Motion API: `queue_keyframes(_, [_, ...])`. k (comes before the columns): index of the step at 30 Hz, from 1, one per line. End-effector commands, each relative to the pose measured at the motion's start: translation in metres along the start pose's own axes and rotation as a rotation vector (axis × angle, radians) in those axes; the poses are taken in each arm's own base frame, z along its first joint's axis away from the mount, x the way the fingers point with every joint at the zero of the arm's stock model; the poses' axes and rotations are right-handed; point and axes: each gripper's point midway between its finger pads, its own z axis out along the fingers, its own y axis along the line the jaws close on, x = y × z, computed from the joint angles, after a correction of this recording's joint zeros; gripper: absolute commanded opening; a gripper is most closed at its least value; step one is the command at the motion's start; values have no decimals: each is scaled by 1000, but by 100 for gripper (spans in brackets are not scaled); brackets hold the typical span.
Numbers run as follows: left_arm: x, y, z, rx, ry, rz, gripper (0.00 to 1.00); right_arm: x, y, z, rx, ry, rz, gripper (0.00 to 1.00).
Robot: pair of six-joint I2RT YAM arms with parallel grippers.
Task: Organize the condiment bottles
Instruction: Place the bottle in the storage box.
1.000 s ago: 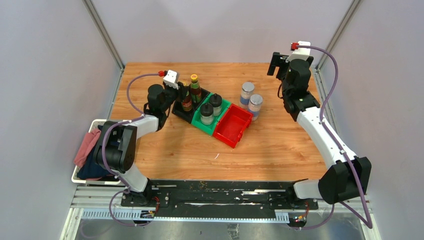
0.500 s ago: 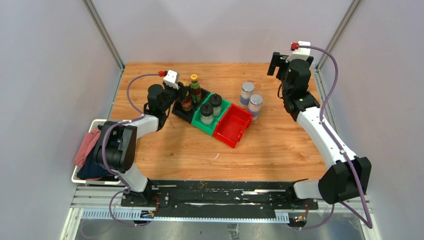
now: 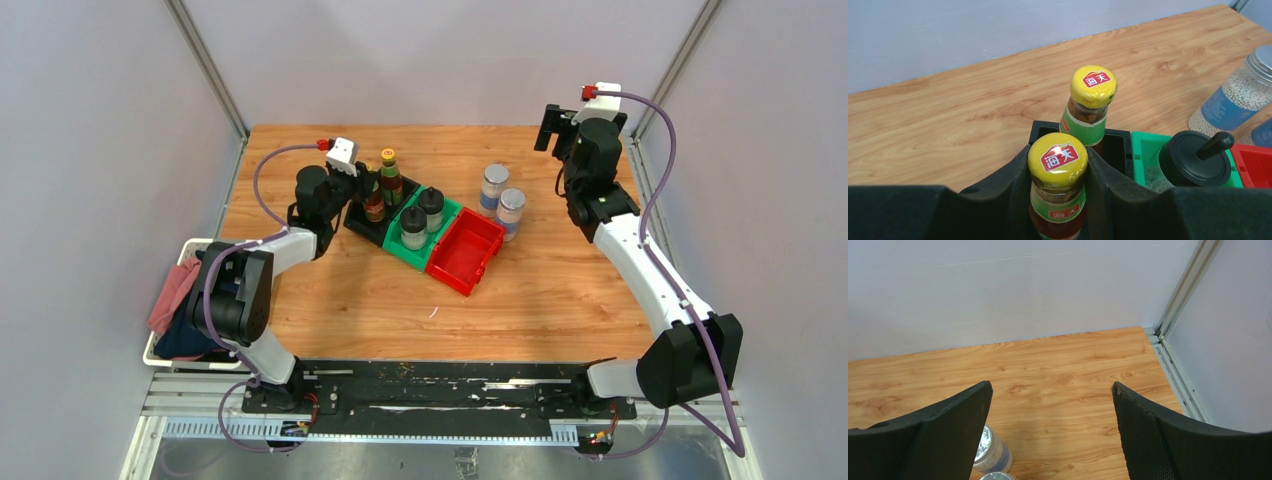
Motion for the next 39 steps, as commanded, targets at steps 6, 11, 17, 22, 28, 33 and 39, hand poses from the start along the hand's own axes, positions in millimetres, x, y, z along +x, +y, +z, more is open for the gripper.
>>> queue_keyframes(6, [-34, 2, 6, 2, -85, 11, 28, -10, -3, -2, 16, -34, 8, 94])
queue_keyframes(11, [-29, 2, 5, -2, -68, 8, 37, -9, -3, -2, 16, -33, 8, 94])
queue_keyframes(17, [-20, 4, 5, -13, -37, -4, 51, -10, -3, -2, 14, -34, 10, 94])
queue_keyframes(22, [-17, 6, 4, -24, -20, -6, 57, -9, -3, -2, 14, -33, 9, 94])
queue_keyframes(28, [-15, 6, 4, -29, -16, -10, 59, -9, -3, -3, 14, -33, 10, 94])
queue_keyframes(33, [-18, 6, 4, -35, -22, -10, 63, -8, -3, -2, 12, -32, 11, 94])
queue_keyframes(39, [-49, -3, 0, -49, -89, -4, 66, -7, -1, -1, 5, -27, 9, 94])
